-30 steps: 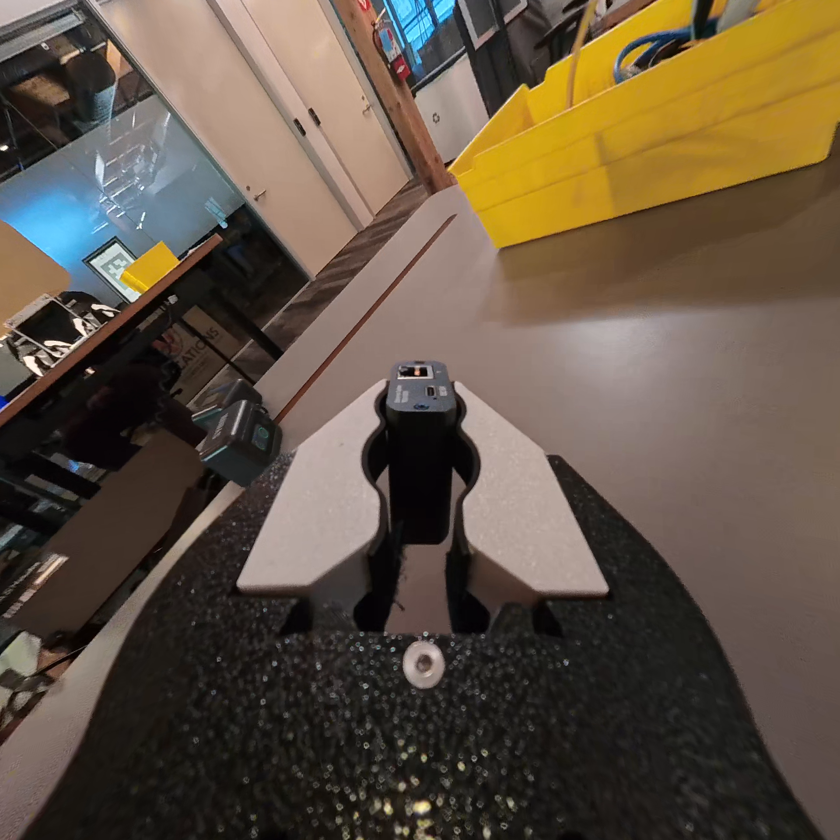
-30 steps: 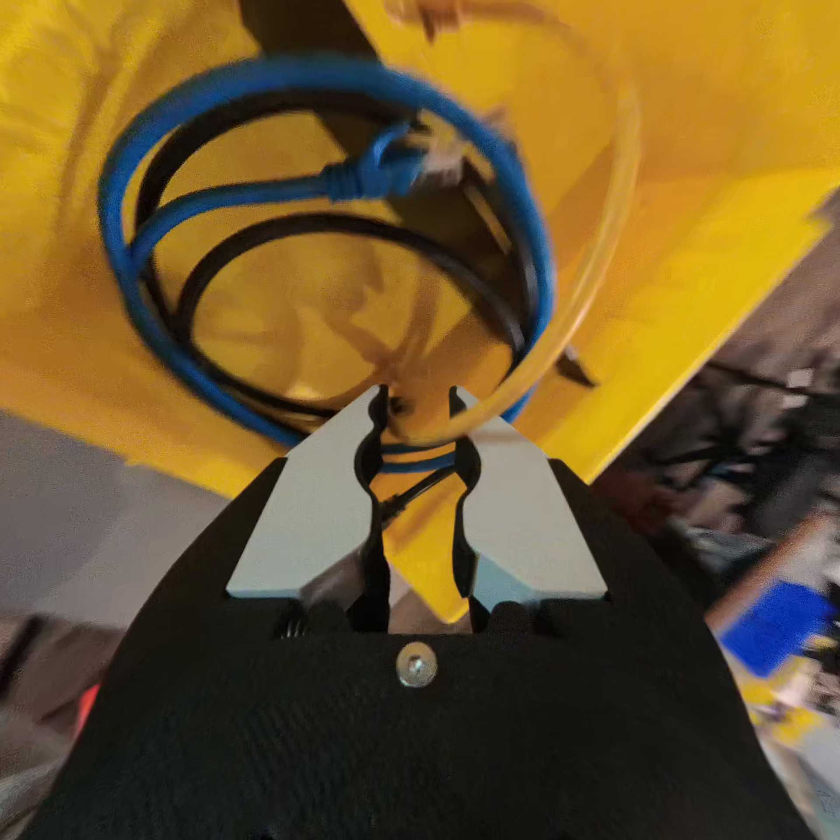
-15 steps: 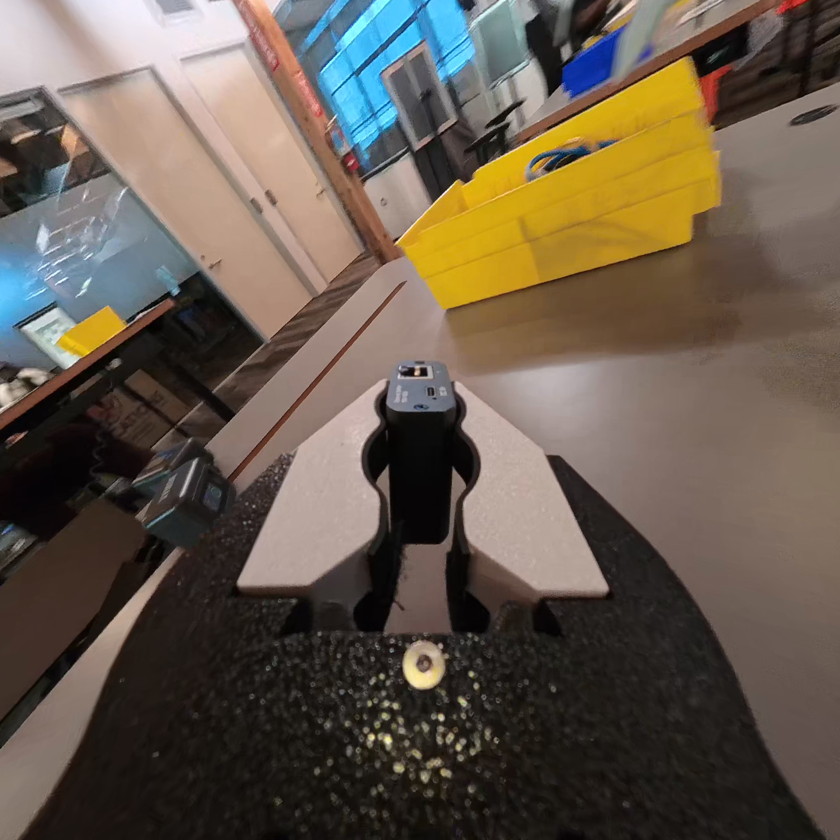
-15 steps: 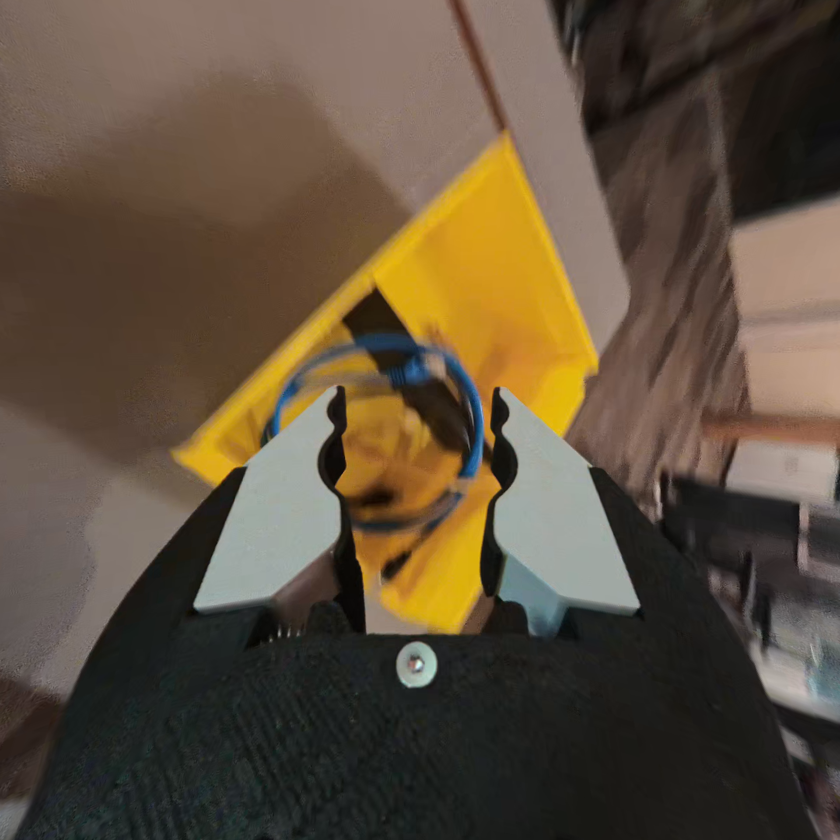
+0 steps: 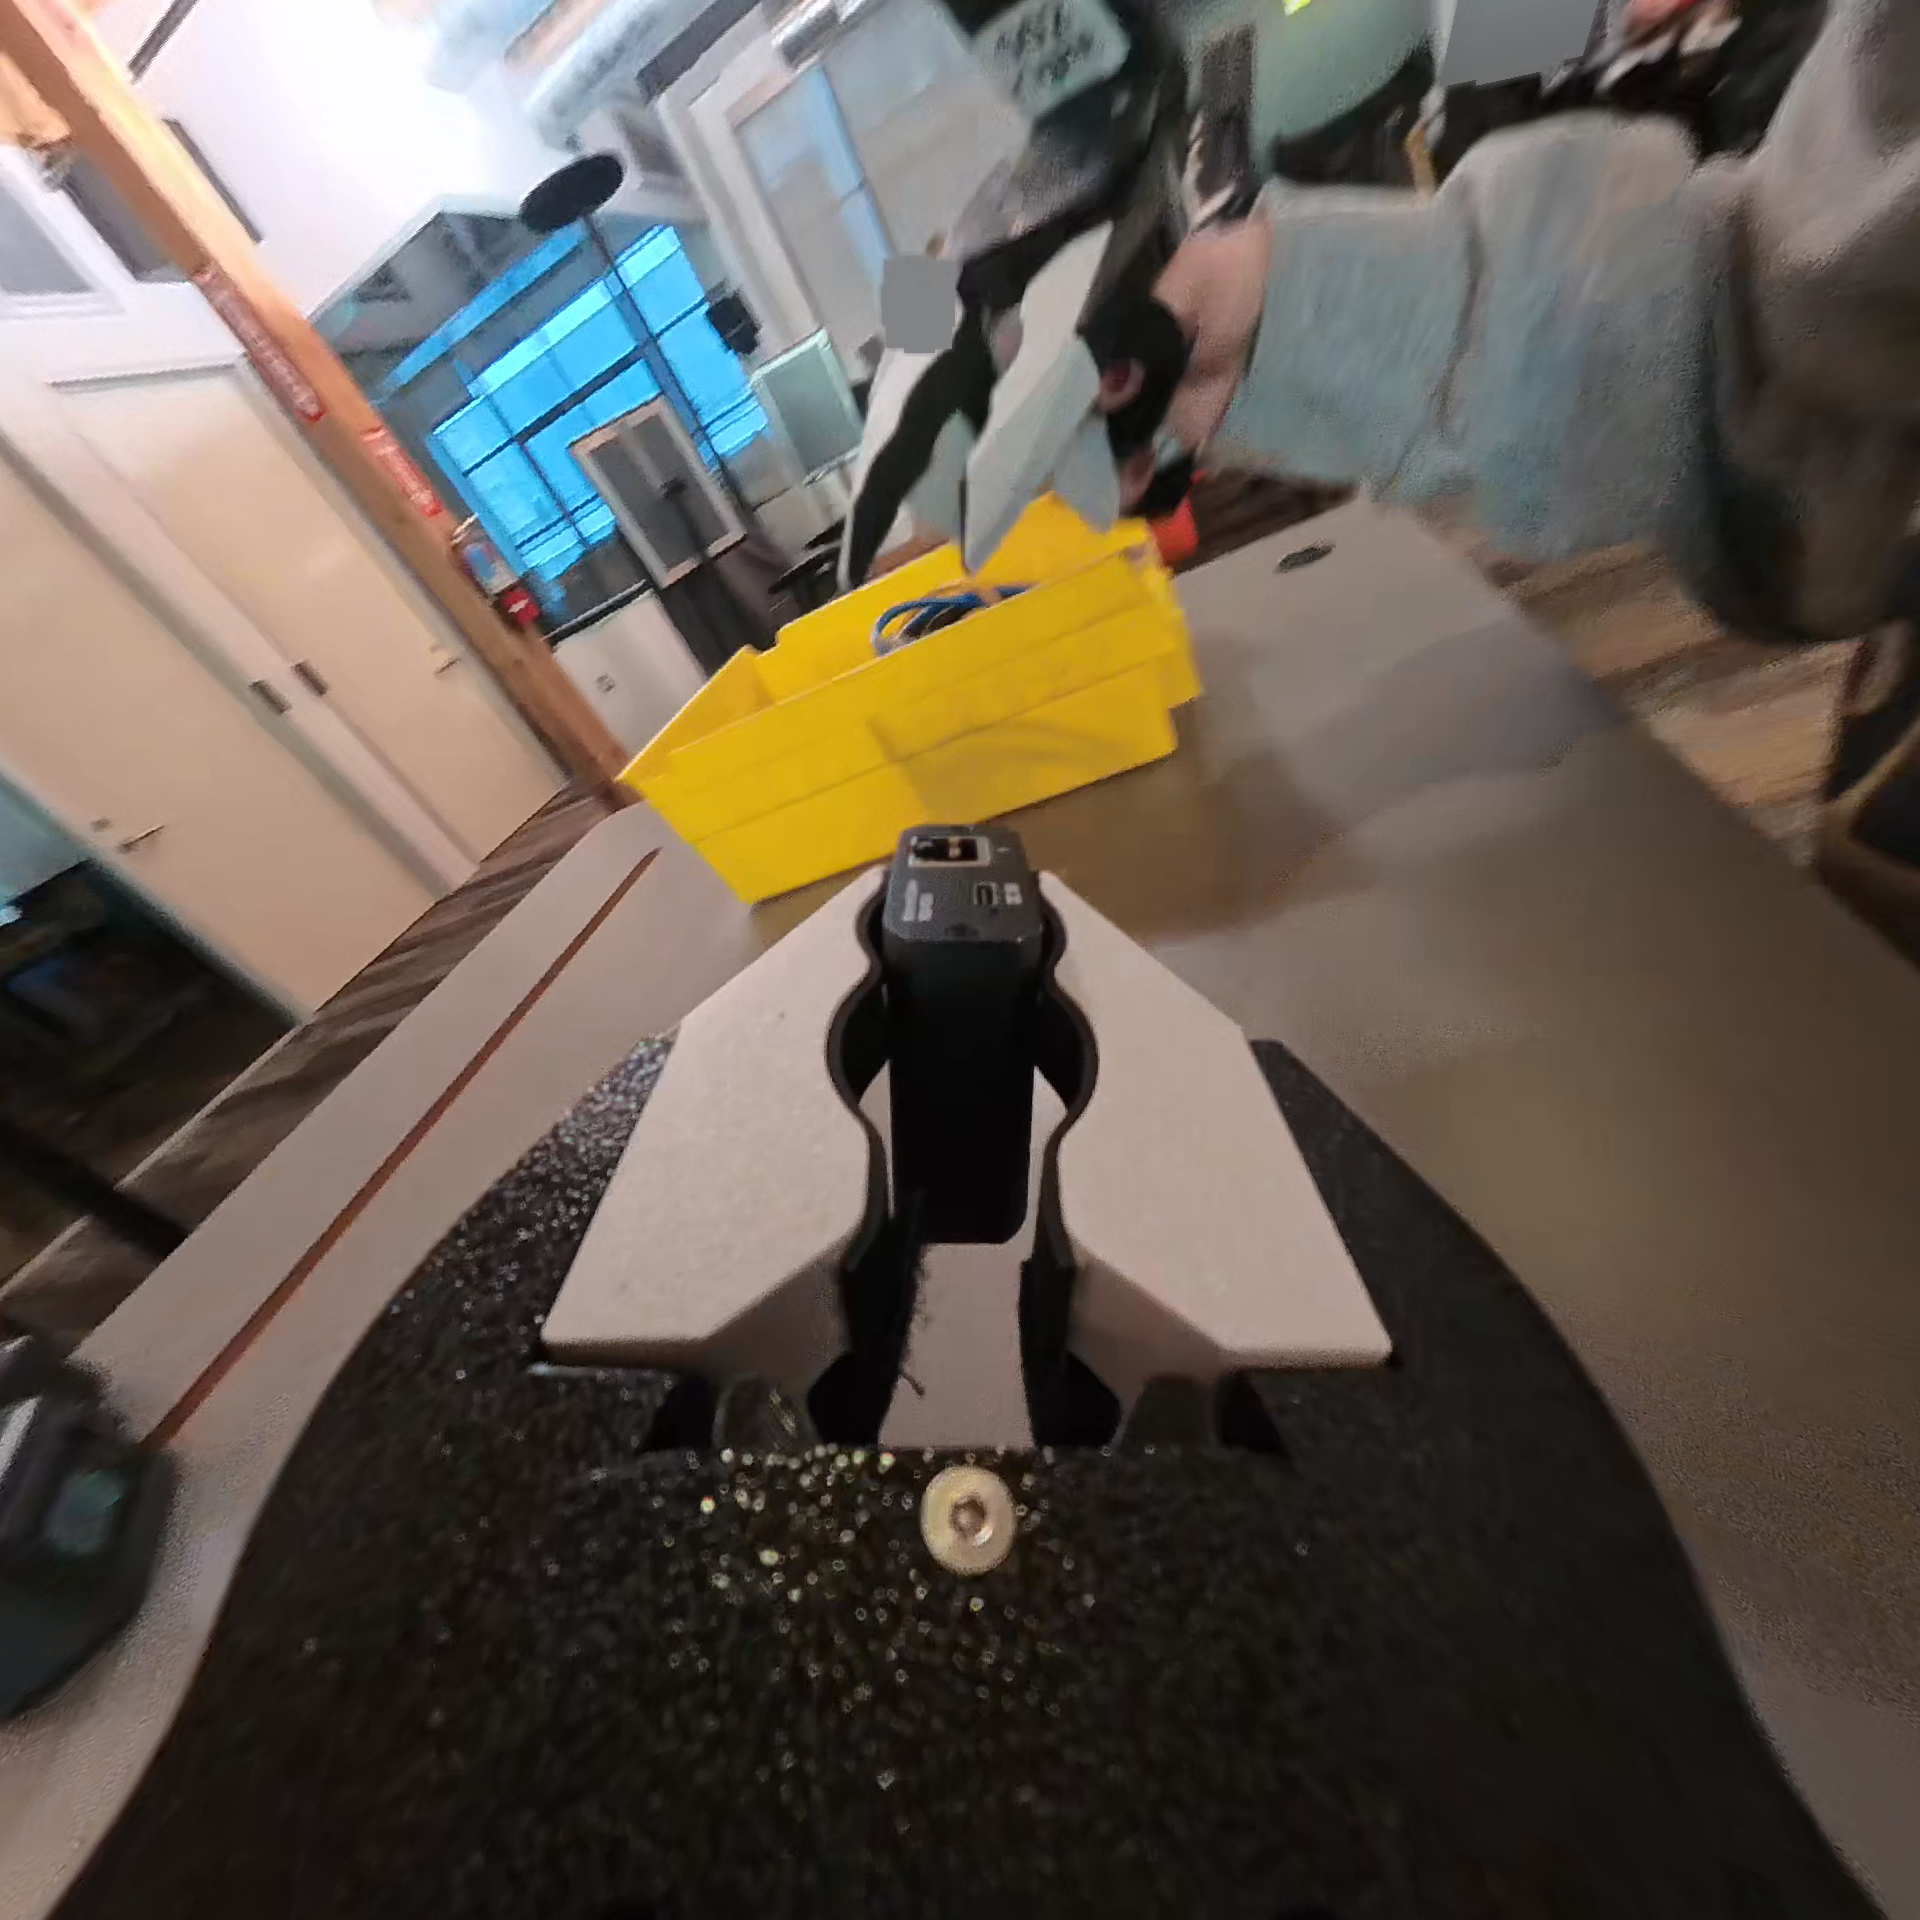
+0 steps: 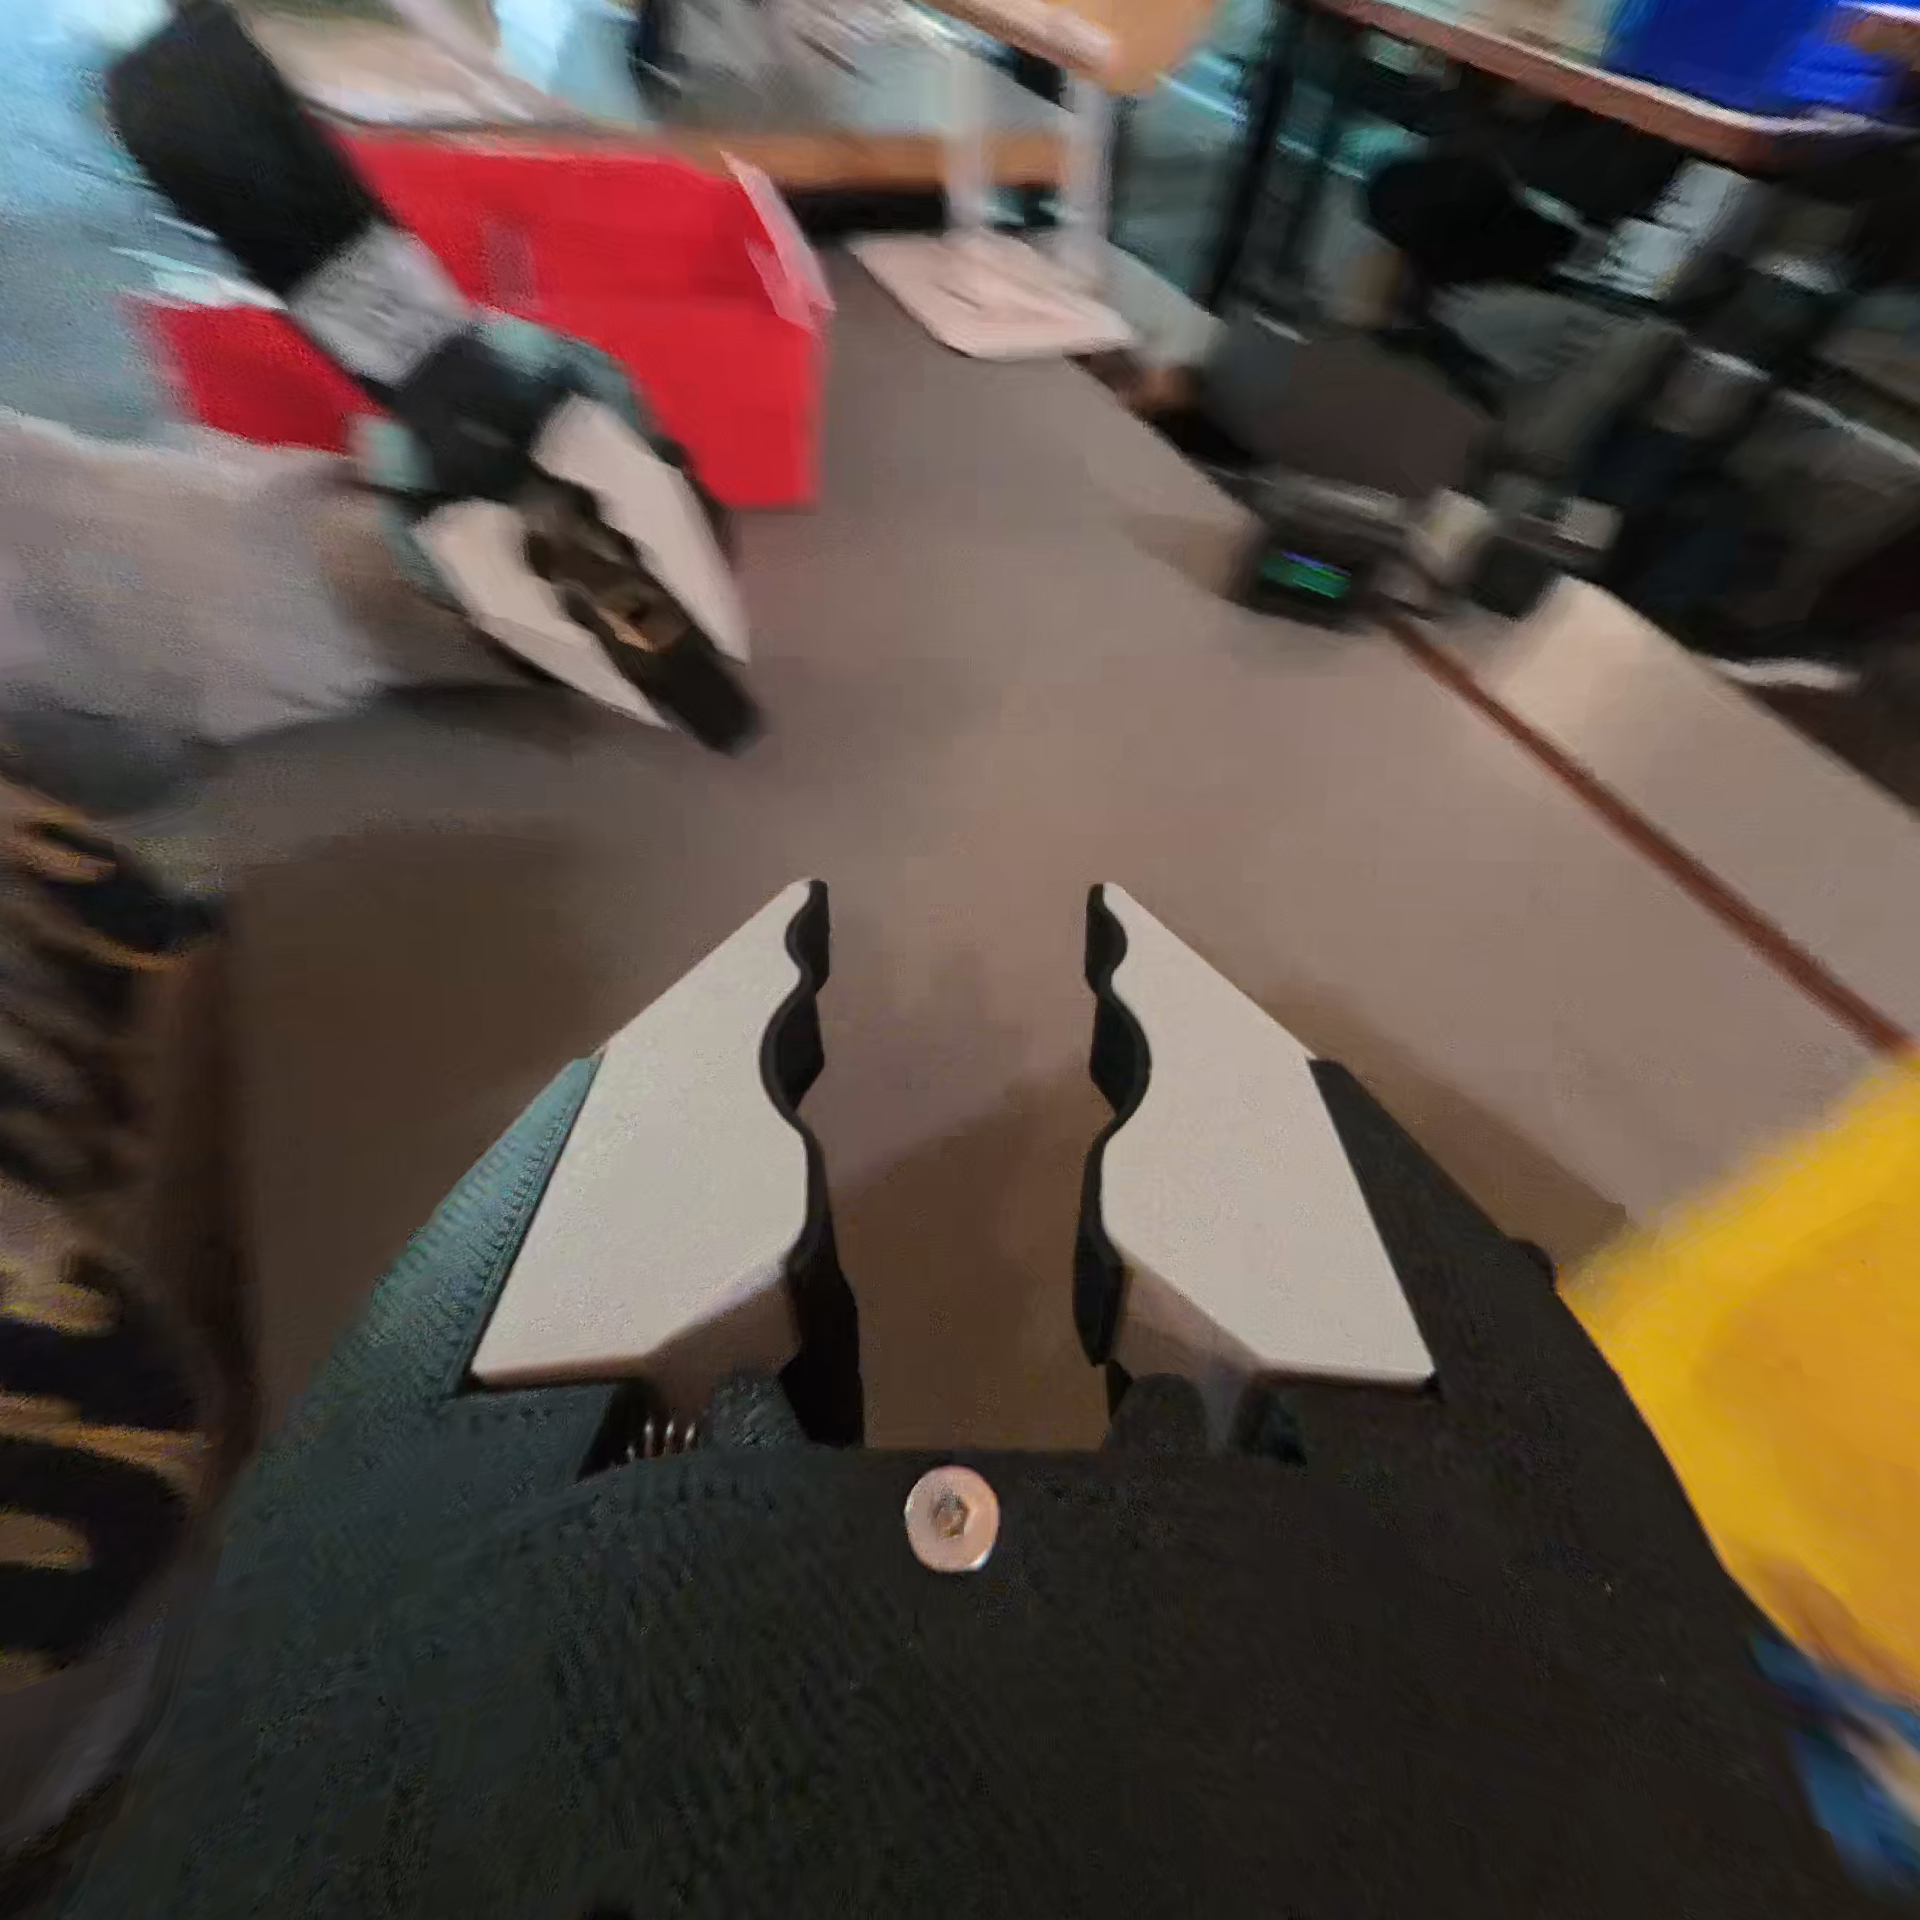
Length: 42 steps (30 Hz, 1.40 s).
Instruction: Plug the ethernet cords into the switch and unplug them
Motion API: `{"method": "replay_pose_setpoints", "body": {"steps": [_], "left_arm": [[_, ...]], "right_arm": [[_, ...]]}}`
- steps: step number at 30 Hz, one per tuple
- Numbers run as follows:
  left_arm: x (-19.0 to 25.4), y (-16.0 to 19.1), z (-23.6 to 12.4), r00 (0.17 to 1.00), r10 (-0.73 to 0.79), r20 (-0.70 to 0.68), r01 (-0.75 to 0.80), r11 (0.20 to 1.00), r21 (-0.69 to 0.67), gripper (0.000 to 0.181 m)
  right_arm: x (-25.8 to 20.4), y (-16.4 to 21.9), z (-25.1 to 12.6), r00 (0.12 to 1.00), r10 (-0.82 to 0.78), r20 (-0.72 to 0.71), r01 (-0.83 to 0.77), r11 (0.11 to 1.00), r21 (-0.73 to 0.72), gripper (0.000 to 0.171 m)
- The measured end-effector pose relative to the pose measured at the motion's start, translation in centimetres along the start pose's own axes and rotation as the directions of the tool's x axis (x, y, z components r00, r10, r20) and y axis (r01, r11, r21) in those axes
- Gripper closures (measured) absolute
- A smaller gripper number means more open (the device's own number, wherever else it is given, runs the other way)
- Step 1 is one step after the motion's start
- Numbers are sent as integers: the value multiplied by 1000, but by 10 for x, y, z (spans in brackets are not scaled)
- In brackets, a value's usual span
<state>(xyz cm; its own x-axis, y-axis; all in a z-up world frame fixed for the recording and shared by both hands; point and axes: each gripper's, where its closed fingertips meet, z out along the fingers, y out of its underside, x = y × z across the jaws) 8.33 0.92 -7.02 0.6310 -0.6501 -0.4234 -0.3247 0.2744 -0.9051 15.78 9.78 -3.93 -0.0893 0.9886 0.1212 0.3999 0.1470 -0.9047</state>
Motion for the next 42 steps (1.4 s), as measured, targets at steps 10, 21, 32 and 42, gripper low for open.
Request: {"method": "replay_pose_setpoints", "body": {"steps": [10, 21, 32, 42], "left_arm": [[38, -3, 6, 963, -112, -246, 119, 993, 15, 160], [-33, 45, 1, 796, 568, 211, -399, 753, -523, 159], [-27, 41, 8, 767, 606, 210, -431, 729, -531, 158], [-28, 58, 8, 832, 525, 180, -356, 755, -551, 159]], "right_arm": [[-118, -23, 73, 924, -256, 285, 222, 964, 143, 129], [-78, -33, 112, 956, 293, 12, -293, 956, 27, 72], [-82, -14, 153, 938, 341, -67, -341, 940, 7, 105], [-82, -1, 160, 911, 411, -24, -412, 911, -28, 110]]}}
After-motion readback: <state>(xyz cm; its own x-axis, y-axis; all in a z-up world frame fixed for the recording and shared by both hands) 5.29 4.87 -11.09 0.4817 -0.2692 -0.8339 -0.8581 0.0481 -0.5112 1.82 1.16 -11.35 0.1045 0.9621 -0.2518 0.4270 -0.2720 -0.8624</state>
